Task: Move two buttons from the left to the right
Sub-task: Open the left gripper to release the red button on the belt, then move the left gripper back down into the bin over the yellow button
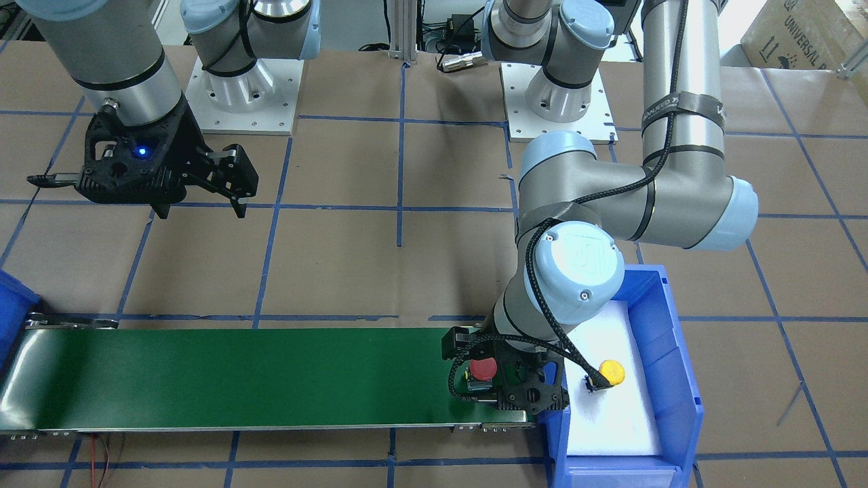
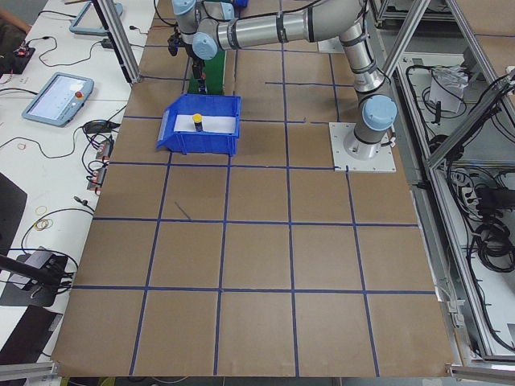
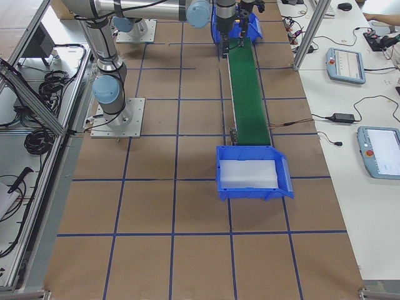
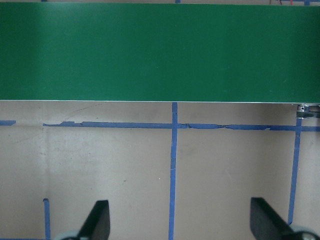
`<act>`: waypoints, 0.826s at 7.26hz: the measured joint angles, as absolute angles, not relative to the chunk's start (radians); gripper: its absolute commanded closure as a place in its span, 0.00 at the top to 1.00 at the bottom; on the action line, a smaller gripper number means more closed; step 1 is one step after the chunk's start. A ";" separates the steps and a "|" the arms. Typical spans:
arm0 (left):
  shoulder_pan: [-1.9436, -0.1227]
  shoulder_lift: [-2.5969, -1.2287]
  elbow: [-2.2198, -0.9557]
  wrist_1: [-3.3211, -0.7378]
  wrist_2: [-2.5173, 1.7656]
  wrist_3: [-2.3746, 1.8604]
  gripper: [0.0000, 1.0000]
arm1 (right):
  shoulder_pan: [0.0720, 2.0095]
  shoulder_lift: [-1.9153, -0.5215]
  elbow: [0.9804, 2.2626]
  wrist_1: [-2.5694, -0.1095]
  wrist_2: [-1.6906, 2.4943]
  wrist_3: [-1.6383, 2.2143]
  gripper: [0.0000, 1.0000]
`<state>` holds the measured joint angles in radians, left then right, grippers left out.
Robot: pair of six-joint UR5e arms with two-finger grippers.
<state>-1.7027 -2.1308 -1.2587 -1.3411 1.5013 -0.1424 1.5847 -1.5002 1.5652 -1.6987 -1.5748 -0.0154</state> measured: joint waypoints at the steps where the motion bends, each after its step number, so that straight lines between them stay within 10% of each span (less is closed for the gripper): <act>1: -1.702 -2.100 -1.256 -1.355 1.504 -0.142 1.00 | 1.584 -1.500 1.564 -1.698 -1.575 -0.015 1.00; 6: -1.544 -2.051 -1.278 -1.376 1.536 -0.014 1.00 | 1.578 -1.501 1.562 -1.691 -1.579 -0.017 1.00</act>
<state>-1.5440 -2.0513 -1.2776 -1.3759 1.5363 -0.0140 1.5778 -1.5012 1.5619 -1.6913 -1.5793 -0.0168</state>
